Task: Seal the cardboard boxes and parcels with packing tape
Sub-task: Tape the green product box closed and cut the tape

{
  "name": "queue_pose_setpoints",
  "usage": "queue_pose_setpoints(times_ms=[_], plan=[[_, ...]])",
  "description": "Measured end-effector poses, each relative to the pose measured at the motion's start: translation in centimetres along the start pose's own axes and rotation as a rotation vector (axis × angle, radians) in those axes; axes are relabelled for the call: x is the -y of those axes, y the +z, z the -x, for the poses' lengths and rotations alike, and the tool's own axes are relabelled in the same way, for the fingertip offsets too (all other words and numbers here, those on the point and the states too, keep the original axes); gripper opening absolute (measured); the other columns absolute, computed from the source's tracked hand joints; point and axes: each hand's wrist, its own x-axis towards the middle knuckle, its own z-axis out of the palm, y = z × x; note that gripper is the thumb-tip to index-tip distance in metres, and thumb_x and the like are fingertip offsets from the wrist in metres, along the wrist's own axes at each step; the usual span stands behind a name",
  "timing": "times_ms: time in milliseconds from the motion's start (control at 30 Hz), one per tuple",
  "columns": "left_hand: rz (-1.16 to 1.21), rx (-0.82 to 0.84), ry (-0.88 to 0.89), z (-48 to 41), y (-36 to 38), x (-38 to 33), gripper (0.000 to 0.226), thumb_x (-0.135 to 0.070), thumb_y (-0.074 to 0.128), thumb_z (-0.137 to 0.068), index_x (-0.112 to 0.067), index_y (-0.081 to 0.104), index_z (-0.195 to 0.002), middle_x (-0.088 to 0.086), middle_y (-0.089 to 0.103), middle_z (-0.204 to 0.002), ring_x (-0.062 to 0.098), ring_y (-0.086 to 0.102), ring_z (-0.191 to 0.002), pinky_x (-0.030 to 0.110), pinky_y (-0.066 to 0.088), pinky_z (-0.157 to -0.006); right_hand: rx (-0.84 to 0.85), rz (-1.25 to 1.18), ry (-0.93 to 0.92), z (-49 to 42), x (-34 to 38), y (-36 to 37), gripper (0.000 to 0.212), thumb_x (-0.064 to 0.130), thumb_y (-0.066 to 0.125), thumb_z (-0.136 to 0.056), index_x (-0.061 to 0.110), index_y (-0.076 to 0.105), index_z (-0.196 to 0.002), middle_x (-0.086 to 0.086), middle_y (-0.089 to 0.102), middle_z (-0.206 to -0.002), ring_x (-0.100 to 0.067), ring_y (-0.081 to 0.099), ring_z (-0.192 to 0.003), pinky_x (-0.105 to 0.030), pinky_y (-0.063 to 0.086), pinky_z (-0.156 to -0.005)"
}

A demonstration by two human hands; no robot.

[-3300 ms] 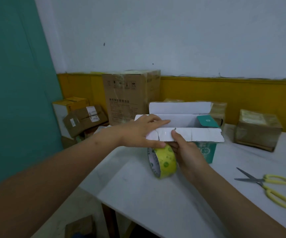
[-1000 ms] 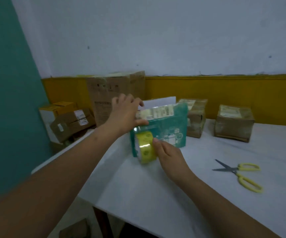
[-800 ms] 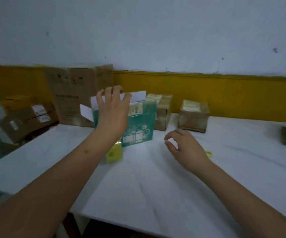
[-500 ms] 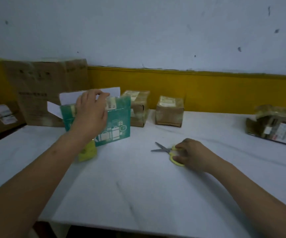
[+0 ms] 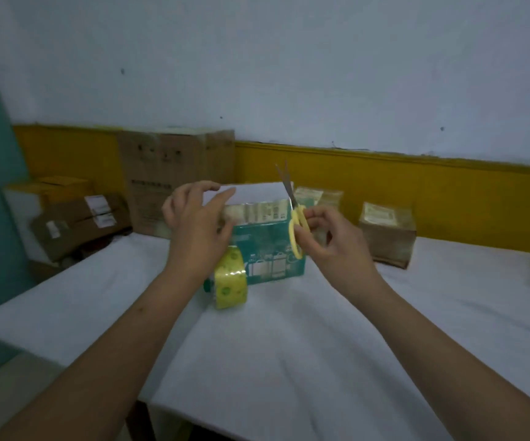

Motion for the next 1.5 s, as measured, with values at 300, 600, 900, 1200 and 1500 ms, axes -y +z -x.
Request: queue_pose_setpoints(times_ms=[300, 600, 900, 1200, 1500], plan=[[0.852, -0.096, -1.106, 6.9, -1.1, -4.9, 0.040, -0.036, 0.073, -0.087, -0.017, 0.045, -0.108, -0.002, 0.060, -0.080, 0.013, 0.061, -0.073, 0.026, 0.048, -0.063, 0.048, -0.162, -0.080, -6.0, 2.0, 9.9, 0.029, 0.043, 0.063, -0.092, 0.025, 0.055, -0.114, 0.011, 0.059, -0.105, -0.007, 0.057, -0.095, -0.023, 0.046, -0.076], [1.013, 0.164, -1.106, 4.2, -0.3, -4.4, 0.053, -0.042, 0.077, -0.067, -0.029, 0.048, -0.109, 0.007, 0.069, -0.109, 0.029, 0.074, -0.081, 0.046, 0.061, -0.073, 0.273, -0.204, -0.115, -6.2, 1.3, 7.1, 0.027, 0.035, 0.074, -0.084, 0.023, 0.056, -0.100, 0.004, 0.066, -0.094, -0.015, 0.064, -0.087, -0.037, 0.055, -0.078], [1.271, 0.181, -1.147, 4.0, -0.9, -3.5, 0.031, -0.008, 0.066, -0.092, -0.019, 0.048, -0.115, 0.020, 0.073, -0.101, 0.032, 0.075, -0.072, 0.030, 0.055, -0.047, 0.844, 0.330, 0.081, -7.5, 0.4, -0.1, 0.067, 0.083, 0.066, -0.055, 0.027, 0.064, -0.092, 0.005, 0.070, -0.087, -0.007, 0.056, -0.062, -0.026, 0.047, -0.060], [1.296, 0.275, -1.084, 4.2, -1.1, -2.5, 0.031, -0.016, 0.066, -0.094, -0.017, 0.051, -0.120, 0.012, 0.077, -0.084, 0.027, 0.073, -0.061, 0.030, 0.056, -0.048, 1.083, 0.459, 0.169, -9.7, 2.1, 1.6, 0.082, 0.099, 0.053, -0.042, 0.037, 0.077, -0.091, 0.020, 0.071, -0.102, -0.006, 0.062, -0.103, -0.031, 0.046, -0.095], [1.273, 0.338, -1.026, 4.1, -1.4, -2.1, 0.023, -0.016, 0.063, -0.096, -0.019, 0.048, -0.113, 0.010, 0.077, -0.080, 0.026, 0.073, -0.063, 0.032, 0.060, -0.056, 1.045, 0.393, 0.202, -10.8, 2.7, 2.2, 0.048, 0.070, 0.069, -0.060, 0.033, 0.080, -0.088, 0.023, 0.073, -0.096, -0.002, 0.065, -0.095, -0.019, 0.045, -0.076]])
